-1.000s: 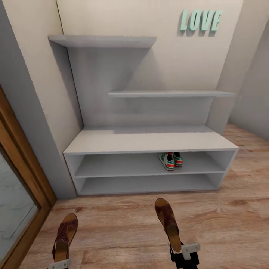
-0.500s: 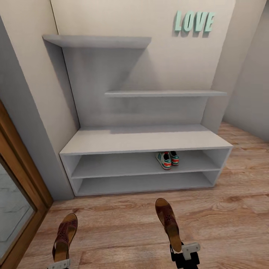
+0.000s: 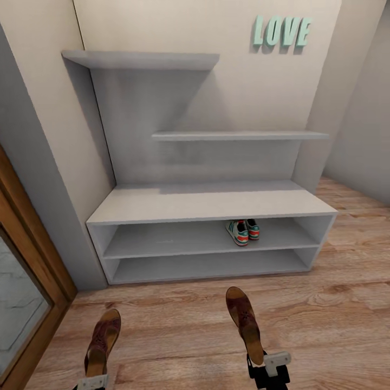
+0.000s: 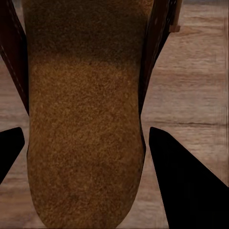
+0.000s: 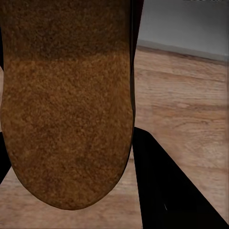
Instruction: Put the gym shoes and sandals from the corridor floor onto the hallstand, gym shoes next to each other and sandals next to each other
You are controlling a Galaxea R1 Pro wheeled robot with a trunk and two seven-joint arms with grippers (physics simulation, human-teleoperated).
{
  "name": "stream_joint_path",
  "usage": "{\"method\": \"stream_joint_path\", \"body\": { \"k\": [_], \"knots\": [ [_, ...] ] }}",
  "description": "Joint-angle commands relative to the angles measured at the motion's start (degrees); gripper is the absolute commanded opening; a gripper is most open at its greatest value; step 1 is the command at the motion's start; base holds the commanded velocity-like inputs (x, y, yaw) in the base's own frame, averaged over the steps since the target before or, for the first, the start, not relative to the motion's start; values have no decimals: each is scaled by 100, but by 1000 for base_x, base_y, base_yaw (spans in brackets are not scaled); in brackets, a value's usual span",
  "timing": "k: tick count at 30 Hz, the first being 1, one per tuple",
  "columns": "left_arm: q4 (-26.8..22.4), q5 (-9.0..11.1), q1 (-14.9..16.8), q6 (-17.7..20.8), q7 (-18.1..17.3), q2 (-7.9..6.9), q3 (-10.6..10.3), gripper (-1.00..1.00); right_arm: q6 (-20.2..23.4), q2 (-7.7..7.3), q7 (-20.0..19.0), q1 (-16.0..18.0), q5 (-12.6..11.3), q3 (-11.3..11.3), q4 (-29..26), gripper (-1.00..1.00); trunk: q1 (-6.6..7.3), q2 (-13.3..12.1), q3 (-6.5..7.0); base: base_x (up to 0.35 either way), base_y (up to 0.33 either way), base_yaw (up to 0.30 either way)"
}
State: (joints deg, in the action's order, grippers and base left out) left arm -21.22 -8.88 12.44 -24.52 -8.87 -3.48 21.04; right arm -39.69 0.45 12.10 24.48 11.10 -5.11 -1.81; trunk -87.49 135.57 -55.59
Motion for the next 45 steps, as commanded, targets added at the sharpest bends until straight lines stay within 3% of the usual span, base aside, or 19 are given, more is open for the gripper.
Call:
{"method": "stream_joint_path", "body": {
  "k": [1,5,12,22,26,31,34,45],
  "knots": [
    [5,-89,51,-16,-25,2,38,-100,-4,-3,56,4,7,-42,6,-100,1,2,-6,0,0,0],
    [4,-221,422,181,-24,4,-55,-100,-10,-25,62,4,7,-36,0,-100,1,2,-6,0,0,0],
    [-14,-422,1165,1330,-38,43,-198,-100,-12,-126,64,4,7,-34,1,-100,1,2,-6,0,0,0],
    [-51,-493,2242,2803,48,118,-480,-100,-7,-231,71,4,-14,-27,-3,-100,1,2,-6,0,0,0],
    [-67,-503,2644,3223,229,176,-505,-100,-5,-236,73,4,-250,-25,-3,-100,1,2,-6,0,0,0],
    [-73,-480,2963,3423,771,222,-502,-100,5,-237,62,4,-738,-33,3,-100,1,2,-6,0,0,0],
    [-76,-478,3130,3490,1157,328,-510,-100,5,-236,38,4,-996,-53,9,-100,1,2,-6,0,0,0],
    [-99,-489,3121,3431,1251,380,-528,-100,5,-225,36,4,-1116,-56,6,-100,1,2,-29,0,0,0]
  ]
}}
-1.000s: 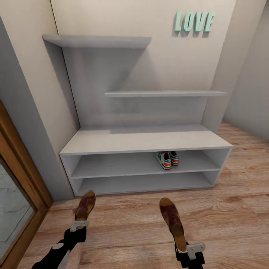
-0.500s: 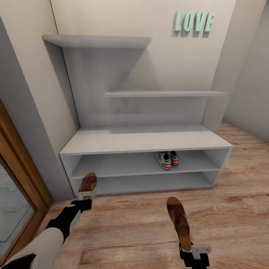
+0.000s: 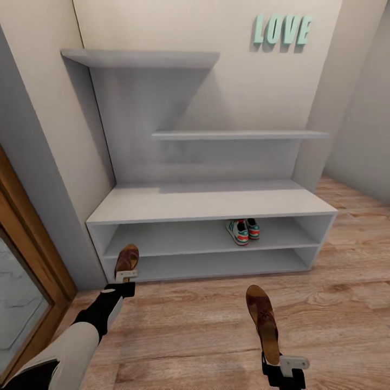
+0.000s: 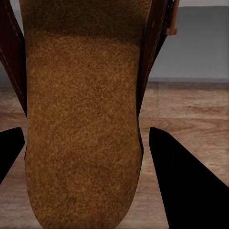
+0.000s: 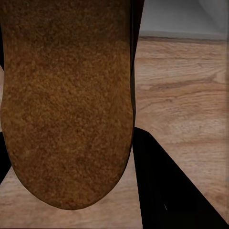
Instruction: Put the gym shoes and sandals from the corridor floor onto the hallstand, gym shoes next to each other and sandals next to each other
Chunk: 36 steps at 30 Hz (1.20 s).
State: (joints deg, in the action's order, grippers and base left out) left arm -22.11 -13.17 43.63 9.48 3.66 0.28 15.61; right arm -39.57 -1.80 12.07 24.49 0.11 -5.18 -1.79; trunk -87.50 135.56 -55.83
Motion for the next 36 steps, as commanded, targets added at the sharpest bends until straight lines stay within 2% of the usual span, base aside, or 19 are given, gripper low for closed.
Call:
{"method": "stream_joint_path", "body": {
  "k": [1,3,22,33,36],
  "knots": [
    [-26,-59,0,32,-3,0,10,-100,-7,-1,40,3,-19,-48,3,-100,1,2,-14,0,0,0],
    [-37,-57,-1,36,-4,-4,6,-100,-7,-2,40,3,-22,-47,3,-100,1,2,-31,0,0,0],
    [-48,-52,-6,85,-6,6,4,-100,-7,-7,41,3,-28,-45,8,-100,-416,764,-544,0,0,0],
    [-48,-54,-4,89,0,11,12,-100,-12,-16,51,3,-21,-45,11,-100,-446,782,-811,0,0,0],
    [-81,-64,30,116,-28,42,-17,-100,-2,-18,43,-30,-2,-53,16,-100,-446,782,-812,0,0,0]
  ]
}}
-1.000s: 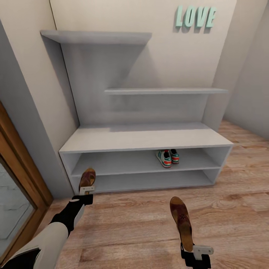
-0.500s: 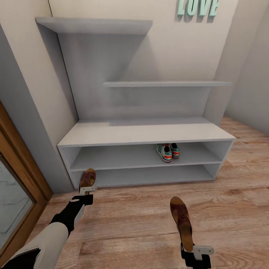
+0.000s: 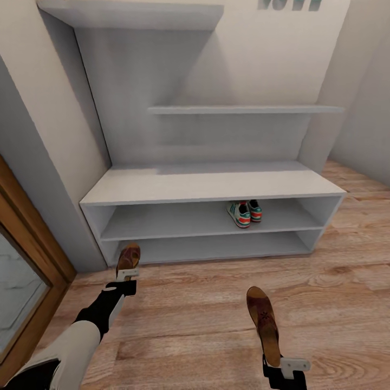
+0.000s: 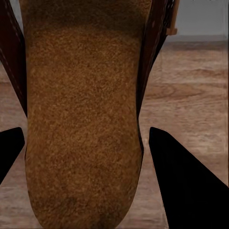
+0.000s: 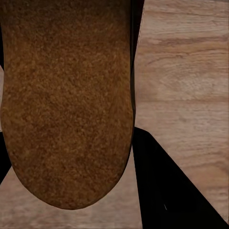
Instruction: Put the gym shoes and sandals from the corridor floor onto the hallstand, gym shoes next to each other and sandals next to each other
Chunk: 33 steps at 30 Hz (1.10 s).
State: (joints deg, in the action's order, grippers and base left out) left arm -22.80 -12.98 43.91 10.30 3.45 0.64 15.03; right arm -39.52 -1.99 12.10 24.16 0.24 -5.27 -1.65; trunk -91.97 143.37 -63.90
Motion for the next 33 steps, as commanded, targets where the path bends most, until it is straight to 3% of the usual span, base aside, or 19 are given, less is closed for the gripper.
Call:
{"method": "stream_joint_path", "body": {
  "k": [1,5,13,18,24,33],
  "knots": [
    [-45,-84,35,64,-13,8,0,-100,-6,8,39,-30,-15,-45,3,-100,1,2,-5,0,0,0],
    [-168,-86,156,189,5,-9,6,-100,-5,20,42,-28,-15,-45,5,-100,1,2,-5,0,0,0],
    [-393,-96,-22,-78,-29,-17,54,-100,-3,-26,30,-50,-7,-45,-1,-100,1,2,-5,0,0,0],
    [-560,-92,103,58,-41,5,51,-100,-3,-29,29,-50,-6,-45,-2,-100,1,2,-5,0,0,0],
    [-633,-88,300,243,-64,65,-101,-100,-3,-30,29,-51,-6,-45,-2,-100,1,2,-5,0,0,0],
    [-634,-66,592,520,-59,275,-428,-100,-3,-31,29,-52,-6,-45,-2,-100,1,2,-5,0,0,0]
  ]
}}
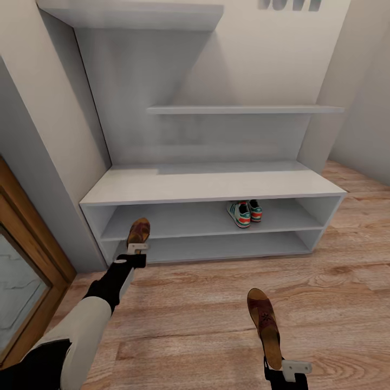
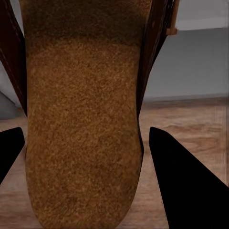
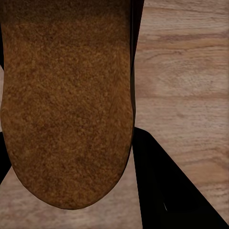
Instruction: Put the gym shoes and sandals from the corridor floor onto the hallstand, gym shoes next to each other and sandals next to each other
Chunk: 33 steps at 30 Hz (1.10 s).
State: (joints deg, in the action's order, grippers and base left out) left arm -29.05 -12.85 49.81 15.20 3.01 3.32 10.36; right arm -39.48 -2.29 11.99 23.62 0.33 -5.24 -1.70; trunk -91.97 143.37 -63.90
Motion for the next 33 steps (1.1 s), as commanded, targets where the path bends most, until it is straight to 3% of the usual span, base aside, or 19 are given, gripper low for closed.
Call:
{"method": "stream_joint_path", "body": {
  "k": [1,7,8,29,33],
  "knots": [
    [-9,-75,35,61,-14,10,2,-100,-7,0,40,3,-16,-48,3,-100,1,2,-5,0,0,0],
    [-31,-61,231,247,-11,32,-181,-100,-7,-1,52,3,-16,-48,3,-100,1,2,-5,0,0,0],
    [-47,-61,471,1472,-11,33,-182,-100,-7,-1,53,3,-17,-48,3,-100,1,2,-5,0,0,0],
    [-250,-51,464,1635,-19,-12,-157,-100,-7,0,58,3,-24,-43,3,-100,1,2,-6,0,0,0],
    [-250,-51,483,1635,-15,-5,-152,-100,-7,0,59,4,-29,-40,3,-100,-9,7,-111,0,0,0]
  ]
}}
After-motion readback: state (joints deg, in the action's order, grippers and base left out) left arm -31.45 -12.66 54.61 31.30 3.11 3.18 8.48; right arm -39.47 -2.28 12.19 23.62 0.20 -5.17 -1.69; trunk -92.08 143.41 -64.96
